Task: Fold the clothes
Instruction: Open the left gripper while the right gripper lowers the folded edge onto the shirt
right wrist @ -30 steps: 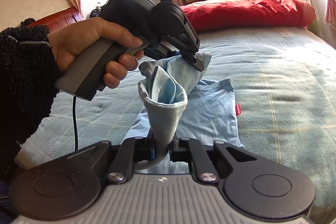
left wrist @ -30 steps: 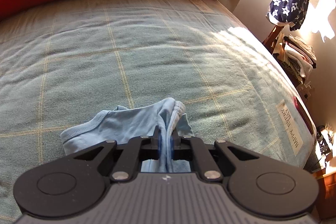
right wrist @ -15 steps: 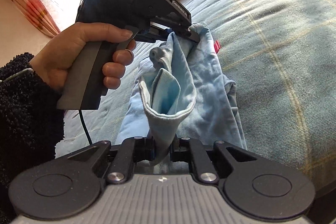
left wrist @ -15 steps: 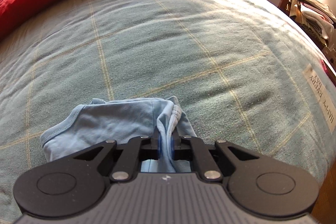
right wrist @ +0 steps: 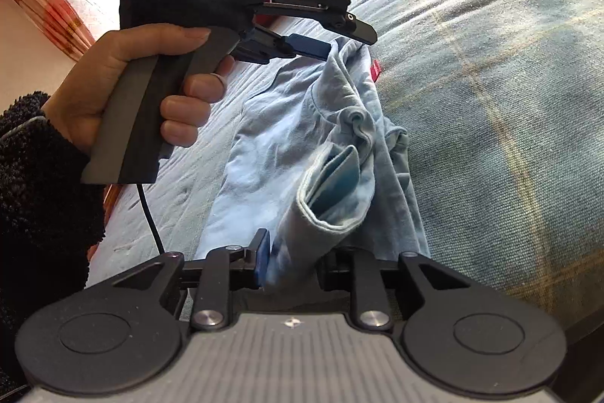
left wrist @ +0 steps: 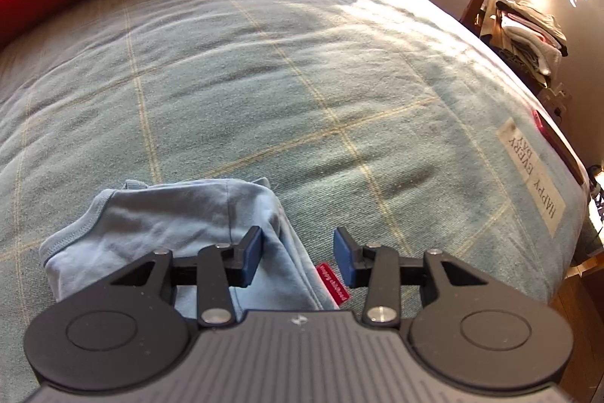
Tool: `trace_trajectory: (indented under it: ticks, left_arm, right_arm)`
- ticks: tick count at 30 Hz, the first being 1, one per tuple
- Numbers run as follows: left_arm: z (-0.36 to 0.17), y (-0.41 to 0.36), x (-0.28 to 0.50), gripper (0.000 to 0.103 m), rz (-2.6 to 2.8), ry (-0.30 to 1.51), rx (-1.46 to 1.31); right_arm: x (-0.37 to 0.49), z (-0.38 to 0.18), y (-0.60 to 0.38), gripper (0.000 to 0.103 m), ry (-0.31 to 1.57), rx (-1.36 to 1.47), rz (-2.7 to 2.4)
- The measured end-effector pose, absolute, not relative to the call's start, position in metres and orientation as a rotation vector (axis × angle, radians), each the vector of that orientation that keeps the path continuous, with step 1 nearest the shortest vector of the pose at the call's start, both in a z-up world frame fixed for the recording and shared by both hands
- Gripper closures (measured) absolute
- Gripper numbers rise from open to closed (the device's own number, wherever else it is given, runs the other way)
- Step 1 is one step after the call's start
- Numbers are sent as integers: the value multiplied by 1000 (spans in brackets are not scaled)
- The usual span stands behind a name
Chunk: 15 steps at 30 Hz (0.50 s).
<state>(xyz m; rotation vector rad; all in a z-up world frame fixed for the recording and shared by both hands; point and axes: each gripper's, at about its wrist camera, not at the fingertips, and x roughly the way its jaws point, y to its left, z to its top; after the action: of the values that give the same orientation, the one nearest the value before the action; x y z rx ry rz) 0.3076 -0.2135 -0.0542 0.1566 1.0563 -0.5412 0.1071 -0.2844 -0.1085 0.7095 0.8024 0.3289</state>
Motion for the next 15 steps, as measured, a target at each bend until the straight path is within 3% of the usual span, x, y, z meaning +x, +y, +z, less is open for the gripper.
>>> trace_trajectory:
  ticks: [5, 7, 15]
  left_arm:
    - [-47, -178, 282, 54, -545, 1005, 205]
    - [-44, -163, 271, 51, -546, 985, 225]
    - [-42, -108, 228, 47, -539, 914, 290]
  right_arm:
    - [107, -111, -300, 71, 772, 767, 309]
    - [106, -110, -300, 89, 771, 753, 320]
    - [100, -114, -299, 90, 793, 685, 284]
